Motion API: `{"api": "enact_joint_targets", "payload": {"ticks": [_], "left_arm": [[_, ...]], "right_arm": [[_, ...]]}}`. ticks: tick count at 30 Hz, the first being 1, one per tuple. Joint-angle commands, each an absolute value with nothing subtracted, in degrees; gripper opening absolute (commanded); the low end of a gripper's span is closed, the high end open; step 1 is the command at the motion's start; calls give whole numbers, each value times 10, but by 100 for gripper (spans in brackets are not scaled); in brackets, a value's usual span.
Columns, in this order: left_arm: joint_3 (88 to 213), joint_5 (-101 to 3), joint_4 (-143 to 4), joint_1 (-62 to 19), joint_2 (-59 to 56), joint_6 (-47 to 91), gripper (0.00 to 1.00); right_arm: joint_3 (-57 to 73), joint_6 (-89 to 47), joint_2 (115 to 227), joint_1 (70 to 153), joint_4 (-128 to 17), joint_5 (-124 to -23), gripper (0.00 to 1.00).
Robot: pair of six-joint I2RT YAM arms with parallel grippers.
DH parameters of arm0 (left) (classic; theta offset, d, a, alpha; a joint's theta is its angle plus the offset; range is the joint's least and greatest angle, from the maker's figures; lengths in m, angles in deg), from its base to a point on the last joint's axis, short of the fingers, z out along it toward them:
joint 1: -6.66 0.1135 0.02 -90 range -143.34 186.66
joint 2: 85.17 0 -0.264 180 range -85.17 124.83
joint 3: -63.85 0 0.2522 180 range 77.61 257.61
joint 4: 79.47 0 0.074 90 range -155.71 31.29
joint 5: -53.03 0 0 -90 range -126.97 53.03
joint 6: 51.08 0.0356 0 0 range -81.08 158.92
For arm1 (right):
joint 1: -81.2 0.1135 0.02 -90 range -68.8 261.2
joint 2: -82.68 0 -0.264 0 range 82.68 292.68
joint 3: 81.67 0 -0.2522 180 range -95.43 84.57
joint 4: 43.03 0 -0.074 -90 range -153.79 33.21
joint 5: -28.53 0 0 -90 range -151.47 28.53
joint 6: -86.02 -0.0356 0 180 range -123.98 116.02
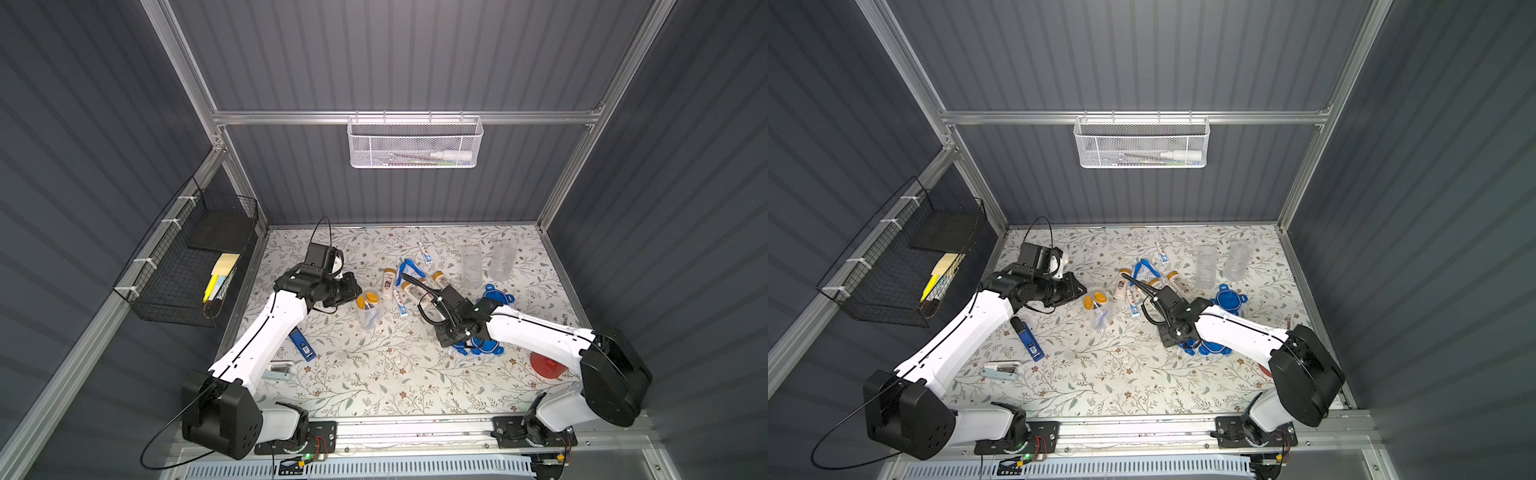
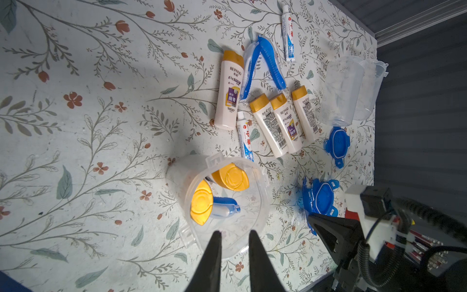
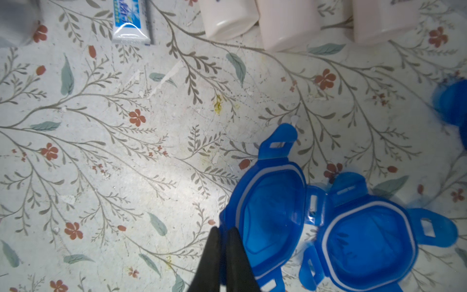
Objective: Take out toiletry kits
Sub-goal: Place the lid at the center of the board.
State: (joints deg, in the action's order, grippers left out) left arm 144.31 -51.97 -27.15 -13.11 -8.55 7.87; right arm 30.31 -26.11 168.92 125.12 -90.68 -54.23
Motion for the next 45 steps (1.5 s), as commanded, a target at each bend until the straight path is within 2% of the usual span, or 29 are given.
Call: {"api": "enact_joint_targets", "payload": {"ticks": [1,7,12,15,18,25,36,45], "left_arm": [[1449,-520,-266,-128,-90,85,22],[1448,-521,-266,-127,-89,84,22],[1448,-520,-267,-127,-88,85,23],[1450,-522,-267,-127,-86,84,24],[1451,-522,-267,-126,-85,85,25],[1453,-519,-264,-126,-86,87,26],[1446,-454,-223,-125,-79,109,43],[1443,-463,-236,-126,-39,119,46]], "right_arm": [[298,-264,1699,1248,-904,-517,0],[299,-264,1717,1235,-903,-513,1],[303,-264,1719,1218,-890,-528,21],[305,-265,1713,1211,-876,-557,38],[301,-266,1710,1210,-869,-573,47],[286,-266,1694,1211,-867,-604,49],[263,-252,1646,1209,-830,-678,51],[264,-263,1640,1207,-814,-702,51]]}}
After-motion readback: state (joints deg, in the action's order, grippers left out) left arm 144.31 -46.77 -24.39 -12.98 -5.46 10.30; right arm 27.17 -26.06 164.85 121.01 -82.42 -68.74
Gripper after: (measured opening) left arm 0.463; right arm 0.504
